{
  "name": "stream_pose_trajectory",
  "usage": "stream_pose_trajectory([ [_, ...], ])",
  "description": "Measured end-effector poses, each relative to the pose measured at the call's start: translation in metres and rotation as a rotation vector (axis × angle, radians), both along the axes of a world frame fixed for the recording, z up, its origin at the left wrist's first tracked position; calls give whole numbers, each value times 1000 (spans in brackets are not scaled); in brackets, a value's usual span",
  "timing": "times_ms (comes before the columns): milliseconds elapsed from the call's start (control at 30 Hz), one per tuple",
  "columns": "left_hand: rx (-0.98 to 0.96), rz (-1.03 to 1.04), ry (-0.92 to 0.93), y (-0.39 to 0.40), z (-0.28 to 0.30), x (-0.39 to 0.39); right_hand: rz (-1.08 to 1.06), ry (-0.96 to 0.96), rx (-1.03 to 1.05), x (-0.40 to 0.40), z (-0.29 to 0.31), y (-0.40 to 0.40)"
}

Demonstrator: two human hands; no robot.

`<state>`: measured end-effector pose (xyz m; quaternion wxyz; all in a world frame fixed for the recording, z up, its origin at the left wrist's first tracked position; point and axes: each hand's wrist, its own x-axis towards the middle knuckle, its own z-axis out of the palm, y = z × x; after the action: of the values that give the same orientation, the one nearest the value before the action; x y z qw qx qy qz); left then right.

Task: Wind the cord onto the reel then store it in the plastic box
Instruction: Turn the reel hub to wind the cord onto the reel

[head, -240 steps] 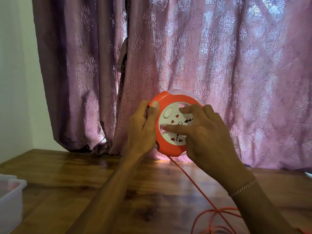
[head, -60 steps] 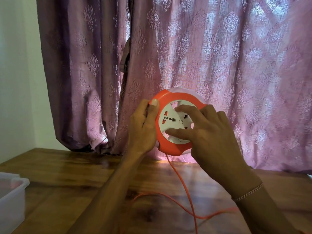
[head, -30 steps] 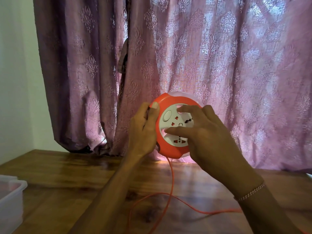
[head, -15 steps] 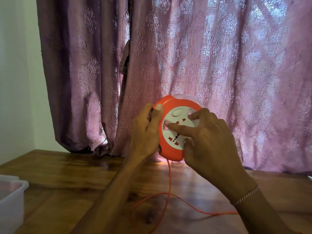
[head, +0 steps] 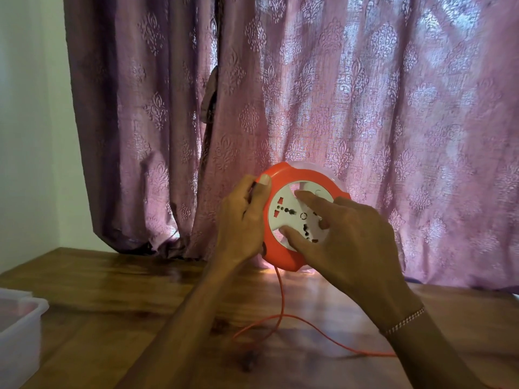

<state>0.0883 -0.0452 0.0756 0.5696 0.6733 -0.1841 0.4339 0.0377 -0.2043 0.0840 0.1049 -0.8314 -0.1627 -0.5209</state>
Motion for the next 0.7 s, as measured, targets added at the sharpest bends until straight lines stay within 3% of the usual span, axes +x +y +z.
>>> stream_pose_trajectory([
  [133,-51,-44,-11,0,1,1,117,-92,-73,4,3,-7],
  [267,-55,-52,-9,1,1,-1,263,-109,-271,4,6,-12],
  [700,68,50,-19,1,1,0,21,-81,-434,1,7,-11],
])
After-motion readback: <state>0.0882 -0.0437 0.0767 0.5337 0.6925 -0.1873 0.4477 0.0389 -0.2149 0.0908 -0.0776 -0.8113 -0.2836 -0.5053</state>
